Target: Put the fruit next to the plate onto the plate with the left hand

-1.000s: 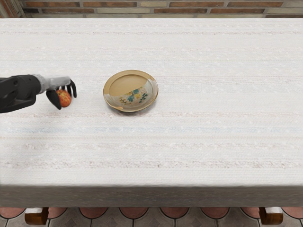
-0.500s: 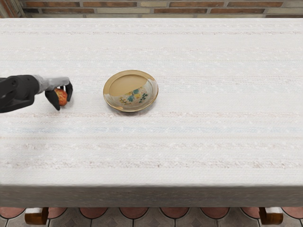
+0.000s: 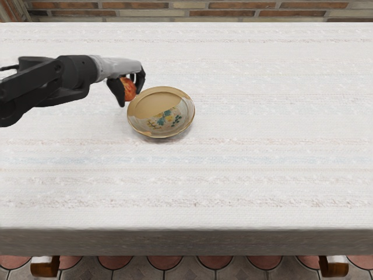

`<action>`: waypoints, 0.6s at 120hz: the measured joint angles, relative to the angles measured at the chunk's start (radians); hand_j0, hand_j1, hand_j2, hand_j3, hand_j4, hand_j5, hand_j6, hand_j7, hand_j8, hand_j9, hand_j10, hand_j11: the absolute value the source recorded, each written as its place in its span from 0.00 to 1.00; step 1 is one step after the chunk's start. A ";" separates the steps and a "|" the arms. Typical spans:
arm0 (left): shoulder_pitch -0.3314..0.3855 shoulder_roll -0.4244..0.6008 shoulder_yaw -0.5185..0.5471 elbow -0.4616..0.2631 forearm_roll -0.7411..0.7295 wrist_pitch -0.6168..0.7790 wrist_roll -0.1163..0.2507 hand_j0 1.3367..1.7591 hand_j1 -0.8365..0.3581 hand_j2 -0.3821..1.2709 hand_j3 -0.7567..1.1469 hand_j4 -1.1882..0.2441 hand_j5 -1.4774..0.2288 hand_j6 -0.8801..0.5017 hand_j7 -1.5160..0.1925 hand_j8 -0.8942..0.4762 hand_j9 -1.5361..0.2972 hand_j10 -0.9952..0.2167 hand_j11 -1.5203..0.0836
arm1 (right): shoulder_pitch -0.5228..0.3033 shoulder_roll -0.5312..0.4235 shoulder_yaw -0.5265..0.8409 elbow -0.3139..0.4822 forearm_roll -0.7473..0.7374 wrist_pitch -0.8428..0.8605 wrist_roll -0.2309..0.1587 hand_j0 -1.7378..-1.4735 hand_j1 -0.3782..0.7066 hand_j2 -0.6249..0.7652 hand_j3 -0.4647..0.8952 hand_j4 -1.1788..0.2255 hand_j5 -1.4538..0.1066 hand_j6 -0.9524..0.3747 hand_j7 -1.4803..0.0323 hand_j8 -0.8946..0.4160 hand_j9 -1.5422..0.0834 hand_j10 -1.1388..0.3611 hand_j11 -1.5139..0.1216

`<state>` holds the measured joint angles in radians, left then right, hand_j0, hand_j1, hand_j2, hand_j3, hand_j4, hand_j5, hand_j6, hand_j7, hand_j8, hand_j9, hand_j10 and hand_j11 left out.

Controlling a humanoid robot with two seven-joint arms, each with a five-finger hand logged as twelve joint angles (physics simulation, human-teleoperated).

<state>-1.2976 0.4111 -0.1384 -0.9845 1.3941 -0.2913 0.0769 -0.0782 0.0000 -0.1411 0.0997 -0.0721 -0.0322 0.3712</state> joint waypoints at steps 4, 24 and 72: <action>-0.001 -0.018 0.005 -0.002 0.000 -0.001 -0.001 0.73 0.47 0.48 0.40 0.28 0.15 0.31 0.21 0.41 0.21 0.39 0.23 | 0.000 0.000 0.000 0.000 0.000 0.000 0.000 0.30 0.07 0.44 0.34 0.81 0.90 0.69 0.95 0.66 0.92 0.74 0.90; 0.000 -0.084 0.019 0.002 -0.002 -0.002 -0.003 0.74 0.47 0.49 0.40 0.29 0.15 0.30 0.22 0.40 0.21 0.38 0.23 | 0.000 0.000 0.000 0.000 0.000 0.000 0.000 0.30 0.07 0.44 0.34 0.81 0.90 0.69 0.95 0.66 0.92 0.74 0.90; 0.065 -0.147 0.039 0.069 -0.001 0.014 -0.004 0.73 0.54 0.37 0.47 0.28 0.17 0.26 0.24 0.35 0.22 0.35 0.24 | 0.000 0.000 0.000 0.000 0.000 0.000 0.000 0.30 0.07 0.44 0.34 0.81 0.90 0.69 0.95 0.66 0.92 0.74 0.90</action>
<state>-1.2322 0.2639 -0.0994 -0.9151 1.3932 -0.2774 0.0724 -0.0782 0.0000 -0.1411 0.0997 -0.0722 -0.0322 0.3715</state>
